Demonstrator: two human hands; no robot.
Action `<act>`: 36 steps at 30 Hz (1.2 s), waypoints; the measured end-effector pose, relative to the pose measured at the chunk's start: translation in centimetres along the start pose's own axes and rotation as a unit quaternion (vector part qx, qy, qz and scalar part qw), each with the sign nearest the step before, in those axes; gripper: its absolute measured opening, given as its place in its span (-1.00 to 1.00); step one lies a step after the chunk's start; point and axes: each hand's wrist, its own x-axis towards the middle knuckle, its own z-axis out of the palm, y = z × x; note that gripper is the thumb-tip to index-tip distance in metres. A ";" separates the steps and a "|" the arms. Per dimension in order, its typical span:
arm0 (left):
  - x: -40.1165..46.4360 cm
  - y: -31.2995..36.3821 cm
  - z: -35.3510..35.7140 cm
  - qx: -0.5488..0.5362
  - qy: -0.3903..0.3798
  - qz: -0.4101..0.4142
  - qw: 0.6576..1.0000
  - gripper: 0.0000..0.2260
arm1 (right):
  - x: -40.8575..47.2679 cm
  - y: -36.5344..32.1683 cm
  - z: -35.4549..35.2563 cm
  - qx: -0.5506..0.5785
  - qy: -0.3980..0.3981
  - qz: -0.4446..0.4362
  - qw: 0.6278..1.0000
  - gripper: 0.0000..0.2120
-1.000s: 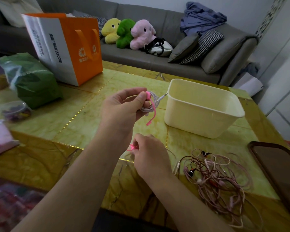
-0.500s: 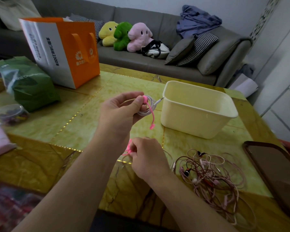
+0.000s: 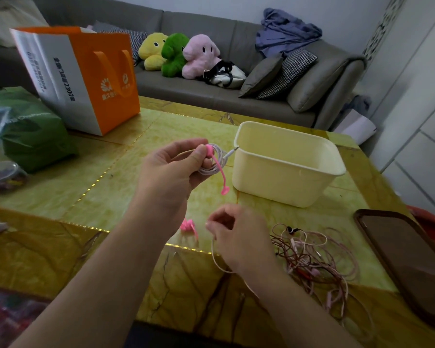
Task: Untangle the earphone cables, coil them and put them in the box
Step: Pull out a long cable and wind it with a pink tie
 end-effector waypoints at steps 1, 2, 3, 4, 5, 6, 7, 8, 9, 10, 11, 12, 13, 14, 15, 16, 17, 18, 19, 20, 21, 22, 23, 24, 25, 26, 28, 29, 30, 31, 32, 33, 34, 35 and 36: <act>-0.1 0.0 0.2 -0.010 -0.003 -0.005 1.000 -0.88 | -0.2 0.3 -1.2 0.040 -0.006 0.021 0.999 -0.93; -0.2 0.0 0.4 -0.018 -0.007 -0.010 1.000 -0.88 | -0.4 0.5 -2.3 0.080 -0.013 0.036 0.996 -0.92; -0.4 0.0 0.6 -0.027 -0.014 -0.015 0.999 -0.87 | -0.5 0.7 -3.3 0.120 -0.017 0.047 0.991 -0.92; -0.6 -0.1 1.0 -0.035 -0.023 -0.021 0.999 -0.87 | -0.6 0.9 -4.4 0.159 -0.018 0.057 0.985 -0.92; -0.9 -0.1 1.3 -0.044 -0.034 -0.027 0.998 -0.87 | -0.8 1.1 -5.2 0.199 -0.020 0.067 0.978 -0.93; -1.3 -0.3 1.7 -0.052 -0.047 -0.034 0.997 -0.87 | -1.0 1.3 -6.1 0.236 -0.021 0.073 0.969 -0.94; -1.6 -0.5 2.1 -0.059 -0.058 -0.040 0.996 -0.86 | -1.2 1.5 -6.7 0.268 -0.021 0.077 0.960 -0.95; -2.0 -0.6 2.4 -0.063 -0.070 -0.047 0.994 -0.84 | -1.4 1.7 -7.2 0.292 -0.022 0.077 0.953 -0.97; -2.3 -0.9 2.9 -0.065 -0.083 -0.055 0.993 -0.82 | -1.7 1.8 -7.7 0.314 -0.021 0.075 0.946 -0.98; -2.6 -1.1 3.1 -0.067 -0.096 -0.061 0.991 -0.81 | -1.9 1.9 -8.0 0.335 -0.020 0.074 0.939 -0.97; -2.8 -1.3 3.2 -0.067 -0.107 -0.064 0.990 -0.80 | -2.1 1.9 -8.3 0.357 -0.019 0.075 0.931 -0.95; -2.9 -1.6 3.5 -0.065 -0.117 -0.067 0.989 -0.80 | -2.2 2.0 -8.6 0.378 -0.019 0.078 0.922 -0.94; -3.0 -1.8 3.5 -0.060 -0.122 -0.067 0.988 -0.80 | -2.3 1.9 -8.8 0.399 -0.024 0.084 0.913 -0.93; -3.1 -2.1 3.7 -0.054 -0.123 -0.067 0.989 -0.81 | -2.5 1.9 -9.0 0.422 -0.033 0.090 0.901 -0.93; -3.0 -2.3 3.7 -0.048 -0.120 -0.066 0.989 -0.82 | -2.6 1.7 -9.1 0.446 -0.045 0.097 0.888 -0.93; -2.9 -2.5 3.7 -0.043 -0.116 -0.066 0.990 -0.82 | -2.8 1.6 -9.2 0.469 -0.058 0.106 0.875 -0.92; -2.8 -2.6 3.7 -0.037 -0.110 -0.066 0.991 -0.82 | -2.9 1.5 -9.3 0.488 -0.071 0.115 0.862 -0.92; -2.7 -2.8 3.7 -0.031 -0.102 -0.065 0.992 -0.81 | -3.0 1.4 -9.3 0.501 -0.084 0.122 0.853 -0.93; -2.7 -2.9 3.7 -0.025 -0.095 -0.063 0.993 -0.80 | -3.2 1.3 -9.3 0.506 -0.093 0.129 0.848 -0.94; -2.7 -2.9 3.8 -0.021 -0.090 -0.062 0.994 -0.79 | -3.2 1.2 -9.3 0.508 -0.099 0.134 0.845 -0.93; -2.7 -3.0 3.8 -0.020 -0.086 -0.062 0.994 -0.79 | -3.3 1.2 -9.3 0.508 -0.103 0.139 0.844 -0.93; -2.7 -3.0 3.9 -0.021 -0.083 -0.062 0.994 -0.78 | -3.3 1.2 -9.3 0.509 -0.108 0.144 0.842 -0.93; -2.8 -3.1 3.9 -0.021 -0.081 -0.063 0.995 -0.78 | -3.3 1.1 -9.2 0.511 -0.114 0.149 0.839 -0.92; -2.8 -3.1 3.9 -0.021 -0.079 -0.062 0.995 -0.77 | -3.4 1.0 -9.2 0.514 -0.121 0.154 0.835 -0.92; -2.8 -3.1 3.9 -0.019 -0.076 -0.061 0.995 -0.77 | -3.4 1.0 -9.3 0.516 -0.129 0.158 0.832 -0.91; -2.7 -3.1 3.8 -0.016 -0.073 -0.061 0.995 -0.77 | -3.5 0.9 -9.3 0.516 -0.136 0.163 0.830 -0.91; -2.7 -3.1 3.6 -0.005 -0.064 -0.059 0.996 -0.79 | -3.7 0.8 -9.4 0.513 -0.148 0.173 0.827 -0.91; -2.7 -3.1 3.5 0.001 -0.059 -0.057 0.997 -0.82 | -3.8 0.7 -9.3 0.512 -0.154 0.178 0.826 -0.91; -2.6 -3.2 3.4 0.006 -0.056 -0.057 0.997 -0.84 | -3.8 0.7 -9.3 0.511 -0.158 0.181 0.826 -0.92; -2.6 -3.2 3.3 0.010 -0.053 -0.056 0.997 -0.85 | -3.9 0.7 -9.3 0.509 -0.163 0.181 0.825 -0.92; -2.6 -3.2 3.3 0.014 -0.051 -0.055 0.997 -0.87 | -3.9 0.7 -9.3 0.507 -0.166 0.181 0.826 -0.93; -2.5 -3.2 3.3 0.017 -0.047 -0.054 0.997 -0.87 | -3.9 0.7 -9.3 0.503 -0.169 0.181 0.828 -0.93; -2.4 -3.3 3.2 0.019 -0.043 -0.053 0.997 -0.87 | -3.9 0.7 -9.3 0.500 -0.173 0.181 0.829 -0.93; -2.3 -3.3 3.1 0.020 -0.040 -0.053 0.998 -0.87 | -4.0 0.7 -9.3 0.498 -0.176 0.181 0.830 -0.94; -2.3 -3.3 3.1 0.021 -0.038 -0.053 0.998 -0.87 | -4.0 0.7 -9.3 0.497 -0.179 0.180 0.830 -0.94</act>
